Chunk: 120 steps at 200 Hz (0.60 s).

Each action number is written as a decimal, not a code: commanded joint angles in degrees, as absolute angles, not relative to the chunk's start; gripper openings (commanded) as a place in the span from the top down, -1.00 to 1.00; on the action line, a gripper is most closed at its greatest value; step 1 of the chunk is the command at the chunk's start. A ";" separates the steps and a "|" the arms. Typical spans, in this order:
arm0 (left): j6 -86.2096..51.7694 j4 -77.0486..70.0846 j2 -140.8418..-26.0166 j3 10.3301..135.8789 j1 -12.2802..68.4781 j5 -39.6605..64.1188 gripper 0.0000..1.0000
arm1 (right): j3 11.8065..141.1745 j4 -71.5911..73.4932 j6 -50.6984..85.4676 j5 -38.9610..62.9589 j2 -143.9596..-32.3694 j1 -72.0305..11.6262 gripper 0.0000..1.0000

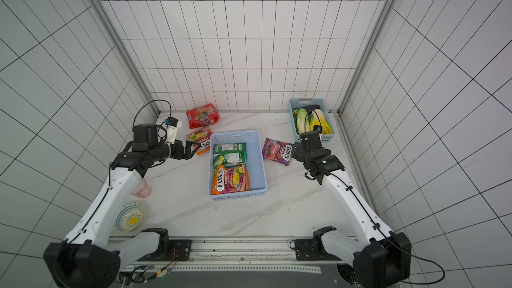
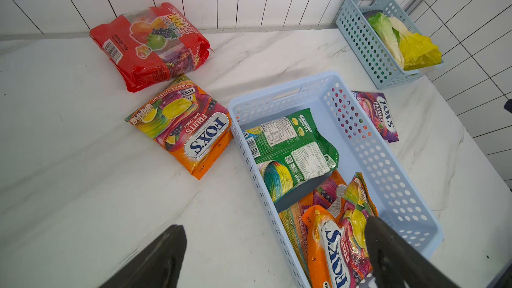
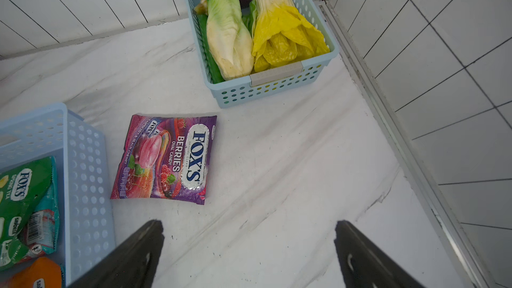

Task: Put the candies in the basket
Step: Pick up the candy at the center of the board.

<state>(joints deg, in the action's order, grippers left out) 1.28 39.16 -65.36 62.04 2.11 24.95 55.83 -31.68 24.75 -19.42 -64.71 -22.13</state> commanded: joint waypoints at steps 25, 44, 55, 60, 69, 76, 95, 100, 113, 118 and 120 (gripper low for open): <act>0.53 36.56 -65.39 61.26 1.25 28.08 -0.97 | 49.89 -29.24 30.60 -10.29 -62.75 -15.90 -1.00; 0.53 36.34 -65.17 61.08 0.78 28.30 -0.97 | 48.70 -28.33 31.42 -4.78 -63.15 -11.71 -1.00; 0.54 36.39 -64.64 60.95 0.42 28.30 -0.97 | 48.34 -27.77 32.01 -1.75 -63.90 -9.47 -0.99; 0.62 36.39 -64.33 60.84 0.19 28.30 -0.97 | 48.27 -27.41 32.06 -0.44 -64.40 -8.66 -0.99; 0.68 36.39 -63.97 60.74 -0.08 28.30 -0.97 | 48.40 -26.71 32.23 1.81 -65.42 -7.32 -0.98; 0.79 36.38 -63.66 60.58 -0.37 28.30 -0.97 | 48.63 -26.31 32.41 3.42 -66.56 -6.52 -0.98; 1.13 36.34 -63.07 60.47 -0.71 28.06 -0.97 | 49.86 -25.35 32.60 6.72 -69.98 -5.47 -0.96; 1.14 36.39 -62.98 60.44 -0.77 27.99 -0.97 | 50.20 -25.10 32.61 7.35 -70.96 -5.45 -0.96; 1.22 36.48 -62.71 60.53 -0.85 27.69 -0.97 | 51.03 -24.17 32.84 9.03 -73.73 -5.32 -0.95; 1.26 36.60 -62.59 60.56 -0.86 27.53 -0.97 | 51.28 -23.65 33.03 9.80 -74.78 -5.36 -0.95; 1.35 36.57 -62.54 60.56 -0.85 27.52 -0.97 | 51.32 -23.36 33.15 10.12 -75.12 -5.32 -0.95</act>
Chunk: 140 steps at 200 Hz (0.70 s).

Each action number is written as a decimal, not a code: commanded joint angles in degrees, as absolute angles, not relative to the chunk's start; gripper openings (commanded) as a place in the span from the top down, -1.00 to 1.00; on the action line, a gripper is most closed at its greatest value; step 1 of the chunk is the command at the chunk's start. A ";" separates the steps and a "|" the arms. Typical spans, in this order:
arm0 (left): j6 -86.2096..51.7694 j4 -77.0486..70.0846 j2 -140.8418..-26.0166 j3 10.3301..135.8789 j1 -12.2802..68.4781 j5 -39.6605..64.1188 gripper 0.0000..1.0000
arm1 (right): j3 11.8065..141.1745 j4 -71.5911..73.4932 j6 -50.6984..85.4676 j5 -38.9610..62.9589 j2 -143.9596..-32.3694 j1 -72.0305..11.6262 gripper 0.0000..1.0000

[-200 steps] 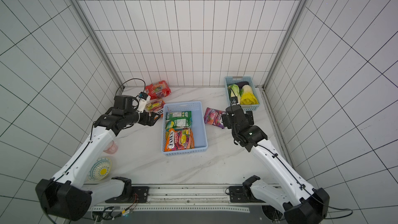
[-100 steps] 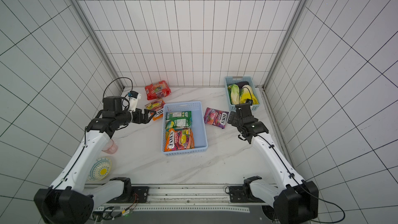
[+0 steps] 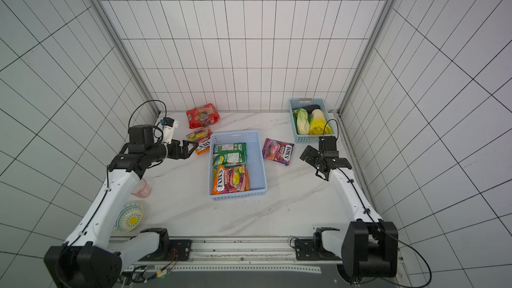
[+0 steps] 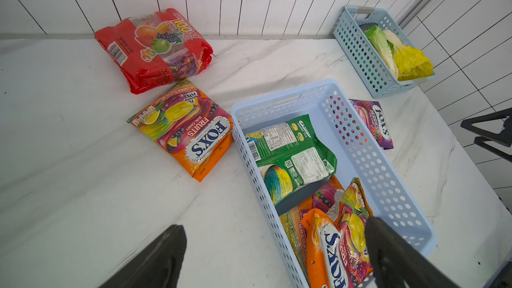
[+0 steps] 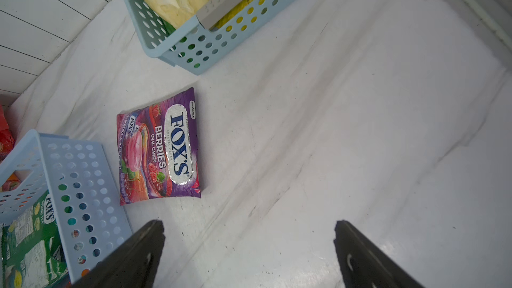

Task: Put the candies in the basket
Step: Pick up the candy at the center of the board.

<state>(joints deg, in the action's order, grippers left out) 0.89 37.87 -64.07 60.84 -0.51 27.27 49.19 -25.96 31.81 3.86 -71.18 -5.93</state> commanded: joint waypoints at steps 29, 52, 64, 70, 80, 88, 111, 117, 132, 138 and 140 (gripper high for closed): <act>1.65 36.79 -62.05 60.73 -0.84 27.04 -0.97 | 54.12 -20.70 34.51 14.83 -83.01 -5.36 -0.83; 1.77 36.96 -61.74 60.82 -0.80 26.90 -0.97 | 57.24 -19.27 34.74 16.71 -89.11 -5.37 -0.75; 1.80 37.07 -61.69 60.99 -0.81 26.92 -0.97 | 58.77 -18.49 34.54 17.51 -91.89 -5.41 -0.71; 1.82 37.14 -61.70 61.00 -0.74 26.98 -0.97 | 59.30 -17.99 34.71 18.02 -93.26 -5.40 -0.70; 1.85 37.13 -61.74 61.08 -0.77 26.90 -0.97 | 60.12 -17.00 35.05 19.31 -95.60 -5.44 -0.63; 1.85 37.14 -61.78 61.08 -0.79 26.81 -0.97 | 60.89 -16.47 35.22 20.82 -97.65 -5.43 -0.58; 1.93 37.29 -62.09 61.17 -0.68 26.72 -0.97 | 61.70 -14.92 36.15 23.31 -102.01 -5.88 -0.51; 1.87 37.24 -62.20 61.25 -0.70 26.76 -0.97 | 61.61 -14.41 36.33 23.62 -102.78 -6.04 -0.49; 1.85 37.22 -62.40 61.35 -0.70 26.66 -0.97 | 61.52 -13.18 36.71 24.11 -104.19 -6.48 -0.46; 1.89 37.31 -62.48 61.35 -0.70 26.68 -0.97 | 61.52 -12.67 36.82 24.36 -104.68 -6.73 -0.41; 1.86 37.30 -62.49 61.35 -0.64 26.64 -0.97 | 61.50 -12.53 36.82 24.55 -104.85 -6.82 -0.40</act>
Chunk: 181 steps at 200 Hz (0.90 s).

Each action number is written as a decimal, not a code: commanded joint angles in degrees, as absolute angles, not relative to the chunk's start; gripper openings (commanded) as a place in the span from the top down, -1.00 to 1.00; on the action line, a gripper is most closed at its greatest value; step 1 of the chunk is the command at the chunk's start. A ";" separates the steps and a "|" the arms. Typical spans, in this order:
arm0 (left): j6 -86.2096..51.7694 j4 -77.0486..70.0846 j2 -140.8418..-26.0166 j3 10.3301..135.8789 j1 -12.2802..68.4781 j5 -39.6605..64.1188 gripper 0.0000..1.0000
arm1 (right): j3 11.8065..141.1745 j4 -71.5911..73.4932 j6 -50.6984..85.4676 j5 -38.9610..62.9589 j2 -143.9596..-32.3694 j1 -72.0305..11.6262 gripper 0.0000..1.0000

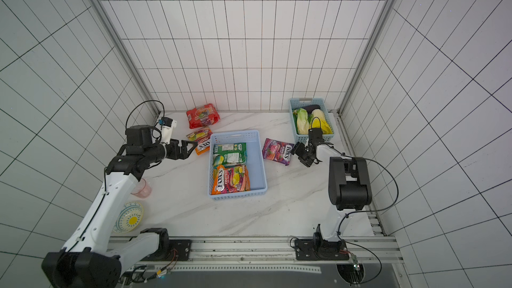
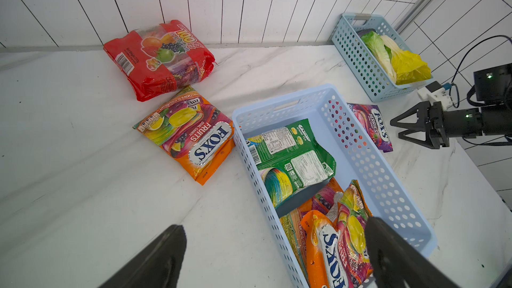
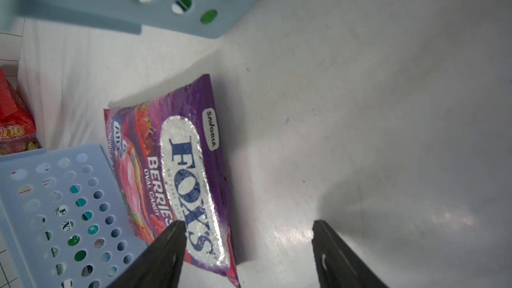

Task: Put the candies in the basket
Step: Pick up the candy at the center of the board.

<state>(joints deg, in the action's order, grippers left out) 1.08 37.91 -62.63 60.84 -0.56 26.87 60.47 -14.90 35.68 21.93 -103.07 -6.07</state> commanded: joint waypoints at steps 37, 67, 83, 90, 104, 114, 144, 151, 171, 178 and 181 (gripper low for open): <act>1.76 37.35 -62.70 61.59 -0.76 26.57 -0.97 | 63.30 -12.01 36.74 25.52 -107.87 -8.58 -0.24; 1.93 37.26 -62.06 61.08 -0.79 26.31 -0.97 | 64.48 -11.36 36.79 26.13 -108.98 -8.97 0.19; 1.93 37.47 -62.12 61.42 -0.78 26.23 -0.97 | 65.15 -12.34 36.31 26.47 -107.93 -8.97 0.51; 1.89 37.60 -62.24 61.65 -0.79 26.19 -0.97 | 65.41 -12.73 36.06 26.31 -106.88 -9.01 0.68; 1.85 37.52 -62.28 61.54 -0.79 26.12 -0.97 | 66.12 -13.70 35.56 26.11 -104.29 -9.03 1.00; 1.92 37.24 -62.02 61.06 -0.75 26.16 -0.97 | 67.05 -14.76 35.10 25.94 -102.27 -9.31 1.00; 2.03 37.53 -61.87 61.42 -0.88 25.76 -0.97 | 70.56 -19.30 33.40 24.97 -96.16 -10.49 1.00; 1.98 37.62 -61.96 61.52 -0.85 25.82 -0.97 | 71.28 -19.67 33.48 24.97 -94.88 -10.86 1.00; 2.02 36.97 -61.62 60.70 -0.81 25.85 -0.97 | 74.52 -21.72 33.11 25.27 -92.25 -12.61 1.00; 2.16 36.96 -61.68 60.62 -0.95 25.71 -0.97 | 75.94 -22.75 32.75 25.30 -91.36 -13.44 1.00; 2.19 36.99 -61.62 60.64 -0.92 25.68 -0.97 | 76.53 -23.03 32.64 25.30 -90.94 -13.79 1.00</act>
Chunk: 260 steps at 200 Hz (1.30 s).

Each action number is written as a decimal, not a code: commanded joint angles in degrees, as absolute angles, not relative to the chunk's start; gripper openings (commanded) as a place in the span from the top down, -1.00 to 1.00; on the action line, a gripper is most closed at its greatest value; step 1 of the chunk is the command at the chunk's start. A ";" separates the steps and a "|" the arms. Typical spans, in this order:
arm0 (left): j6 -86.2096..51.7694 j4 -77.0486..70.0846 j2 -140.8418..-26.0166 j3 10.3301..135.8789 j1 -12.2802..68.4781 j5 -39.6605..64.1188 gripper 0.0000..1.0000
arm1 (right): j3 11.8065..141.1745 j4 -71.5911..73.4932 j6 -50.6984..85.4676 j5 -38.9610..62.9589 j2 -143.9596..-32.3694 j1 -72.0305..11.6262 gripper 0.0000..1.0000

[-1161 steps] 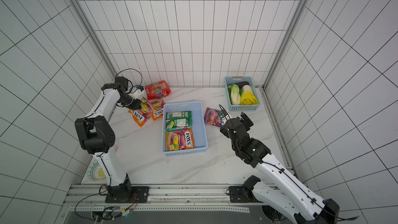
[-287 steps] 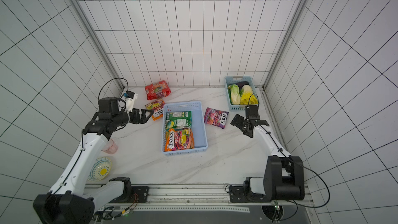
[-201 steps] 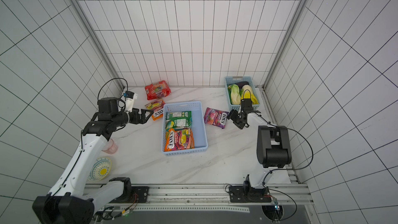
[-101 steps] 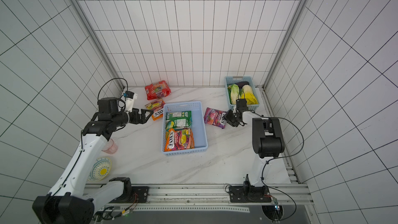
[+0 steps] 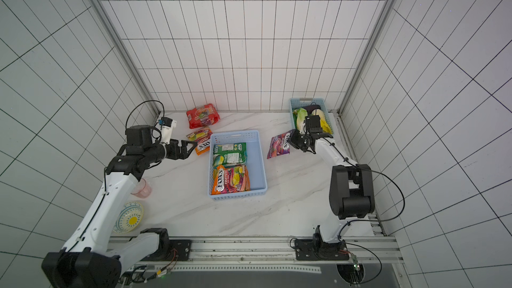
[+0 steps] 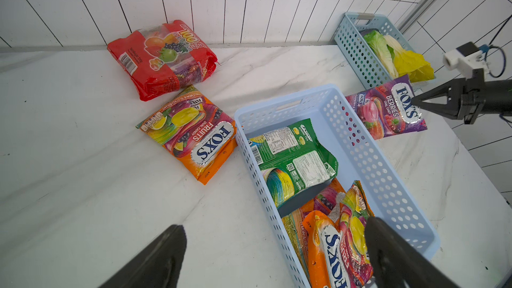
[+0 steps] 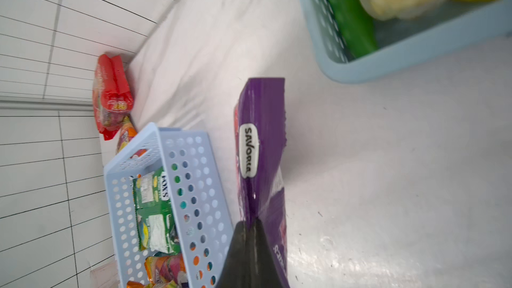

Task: Put the candies in the basket
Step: Pick up the candy at the center of the board, then place the candy in the basket.

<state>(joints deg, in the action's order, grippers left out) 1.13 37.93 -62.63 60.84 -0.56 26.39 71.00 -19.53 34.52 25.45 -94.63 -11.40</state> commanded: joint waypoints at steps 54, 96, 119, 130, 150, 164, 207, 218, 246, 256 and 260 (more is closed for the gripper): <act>1.53 36.66 -61.35 60.47 -1.14 21.97 -0.97 | 84.11 -23.83 34.21 26.43 -88.20 -20.11 1.00; -1.28 34.44 -61.63 59.71 -1.56 14.94 -0.96 | 88.72 -20.76 37.74 28.96 -90.93 -24.64 1.00; -2.01 34.59 -61.65 60.09 -2.19 12.89 -0.97 | 90.75 -19.01 39.98 30.70 -93.74 -26.65 1.00; -2.28 34.56 -61.38 60.14 -2.50 11.78 -0.97 | 91.45 -17.59 41.20 31.23 -95.12 -27.68 1.00; -2.59 33.93 -60.93 59.33 -3.06 11.81 -0.97 | 93.37 -15.70 43.20 32.43 -98.17 -30.03 1.00; -2.72 34.23 -61.21 59.74 -3.39 11.79 -0.97 | 95.19 -15.58 44.34 33.27 -100.53 -31.80 1.00; -2.90 33.72 -61.99 59.47 -3.52 12.06 -0.97 | 95.01 -11.75 48.85 31.74 -103.40 -36.19 1.00; -2.99 33.91 -62.39 59.84 -3.59 11.88 -0.97 | 94.04 -9.39 51.71 30.39 -103.81 -37.10 1.00; -3.29 33.49 -62.66 59.59 -3.61 12.96 -0.96 | 93.39 -2.49 57.13 28.92 -106.72 -39.21 1.00; -3.25 33.67 -62.83 59.75 -3.78 12.80 -0.96 | 93.84 -0.75 59.32 29.16 -108.13 -39.94 1.00; -3.33 33.79 -62.80 59.84 -3.82 12.63 -0.96 | 94.01 -0.05 60.14 29.24 -108.64 -40.27 1.00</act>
